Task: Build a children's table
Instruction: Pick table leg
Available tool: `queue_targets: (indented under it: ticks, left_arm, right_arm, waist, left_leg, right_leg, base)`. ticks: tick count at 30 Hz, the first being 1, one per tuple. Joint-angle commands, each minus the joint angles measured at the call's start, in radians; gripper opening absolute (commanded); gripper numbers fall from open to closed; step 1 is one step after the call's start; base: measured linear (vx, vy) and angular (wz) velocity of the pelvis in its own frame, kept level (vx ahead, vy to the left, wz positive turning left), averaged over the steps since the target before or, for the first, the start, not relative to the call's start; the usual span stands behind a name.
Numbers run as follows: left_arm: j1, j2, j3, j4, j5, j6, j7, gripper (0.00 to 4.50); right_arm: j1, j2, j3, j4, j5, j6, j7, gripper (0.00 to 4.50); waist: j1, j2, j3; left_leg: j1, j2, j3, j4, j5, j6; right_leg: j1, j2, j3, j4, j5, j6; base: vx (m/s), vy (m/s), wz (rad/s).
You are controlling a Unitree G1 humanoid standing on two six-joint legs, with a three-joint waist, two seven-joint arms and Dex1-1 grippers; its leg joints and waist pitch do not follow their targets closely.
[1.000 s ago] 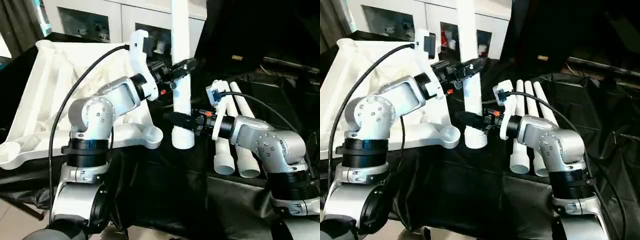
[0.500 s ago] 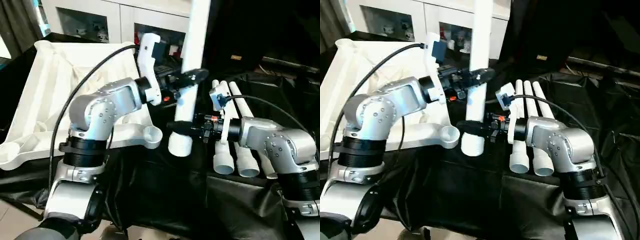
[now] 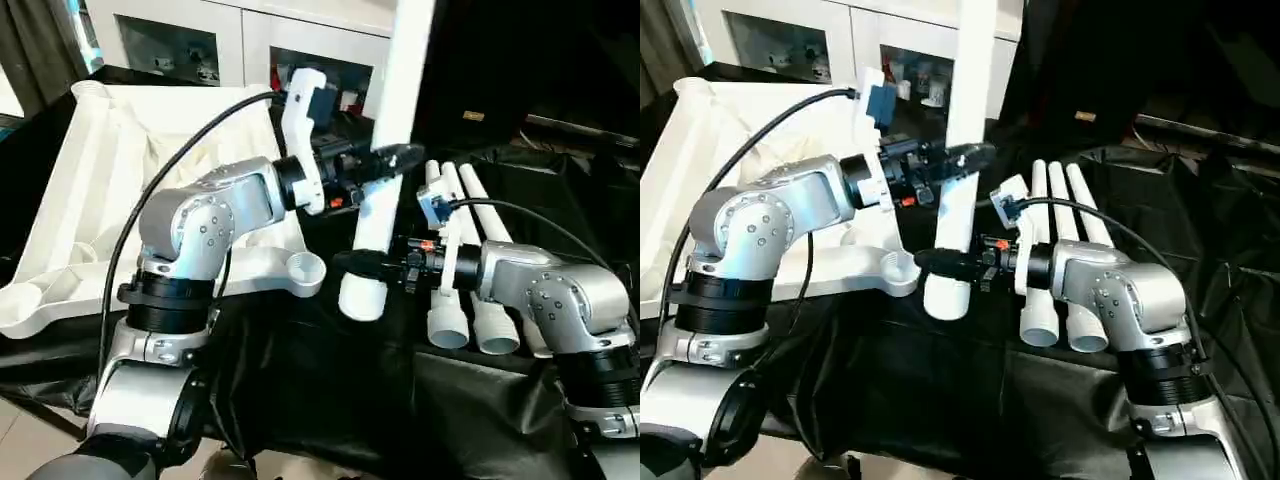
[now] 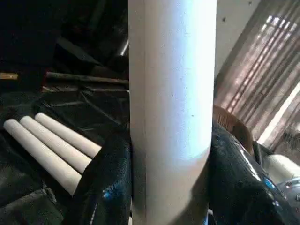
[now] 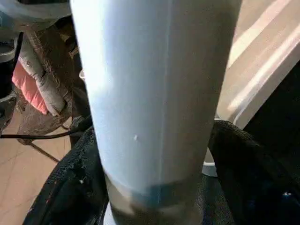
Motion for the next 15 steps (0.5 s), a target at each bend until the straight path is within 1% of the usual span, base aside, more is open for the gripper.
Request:
queue_targets:
  ticks: [1,2,5,7,8,12,13,15]
  left_arm:
    - [-0.022,-0.003,-0.015,-0.031,-0.013,0.01,-0.018,1.8]
    - [-0.022,-0.004,-0.015,-0.03,-0.013,0.01,-0.018,1.8]
    - [-0.025,-0.005,-0.013,-0.023,-0.011,0.006,-0.015,1.8]
    - [-0.027,-0.006,-0.011,-0.02,-0.009,0.004,-0.013,1.8]
    - [-0.028,-0.007,-0.009,-0.016,-0.008,0.001,-0.011,1.8]
    - [-0.034,-0.006,0.0,-0.005,-0.003,-0.007,-0.008,1.8]
    - [-0.035,-0.006,0.001,-0.004,-0.003,-0.007,-0.008,1.8]
    - [-0.035,-0.007,0.002,-0.005,-0.004,-0.006,-0.007,1.8]
  right_arm:
    - [-0.006,-0.008,-0.004,0.001,-0.007,-0.003,-0.007,3.24]
    - [-0.005,-0.008,-0.004,0.001,-0.006,-0.003,-0.007,2.94]
    - [-0.002,-0.008,-0.005,-0.001,-0.004,0.0,-0.006,2.84]
    - [0.001,-0.008,-0.005,-0.004,-0.003,0.001,-0.005,2.58]
    - [0.003,-0.008,-0.004,-0.005,-0.003,0.002,-0.005,2.58]
    - [0.01,-0.009,0.003,-0.011,-0.005,0.003,-0.004,2.22]
    - [0.011,-0.01,0.004,-0.012,-0.004,0.004,-0.002,2.14]
    - [0.013,-0.012,0.006,-0.014,-0.002,0.005,0.002,2.07]
  waist:
    - [0.003,0.012,-0.085]
    - [0.003,0.012,-0.084]
    - [0.003,0.011,-0.084]
    - [0.003,0.011,-0.085]
    - [0.003,0.012,-0.085]
    - [0.003,0.011,-0.085]
    - [0.003,0.012,-0.085]
    - [0.002,0.011,-0.084]
  left_leg:
    - [0.019,0.055,-0.02,-0.058,-0.052,-0.014]
    - [0.019,0.055,-0.019,-0.058,-0.055,-0.014]
    - [0.018,0.055,-0.02,-0.059,-0.058,-0.014]
    - [0.019,0.055,-0.02,-0.058,-0.055,-0.013]
    - [0.019,0.055,-0.019,-0.058,-0.055,-0.013]
    - [0.019,0.055,-0.02,-0.058,-0.055,-0.014]
    - [0.018,0.055,-0.02,-0.058,-0.053,-0.014]
    - [0.02,0.056,-0.02,-0.059,-0.059,-0.015]
  right_leg:
    - [0.056,-0.09,0.051,-0.07,0.029,-0.225]
    - [0.055,-0.089,0.051,-0.07,0.029,-0.225]
    - [0.057,-0.09,0.052,-0.07,0.023,-0.224]
    - [0.056,-0.09,0.052,-0.07,0.03,-0.226]
    - [0.056,-0.09,0.052,-0.07,0.03,-0.226]
    - [0.057,-0.089,0.052,-0.069,0.031,-0.225]
    - [0.057,-0.09,0.051,-0.069,0.032,-0.226]
    - [0.056,-0.089,0.051,-0.07,0.026,-0.224]
  base:
    - [0.0,0.0,0.0]
    - [0.0,0.0,0.0]
    - [0.0,0.0,0.0]
    - [0.0,0.0,0.0]
    - [0.0,0.0,0.0]
    - [0.0,0.0,0.0]
    - [0.0,0.0,0.0]
    - [0.0,0.0,0.0]
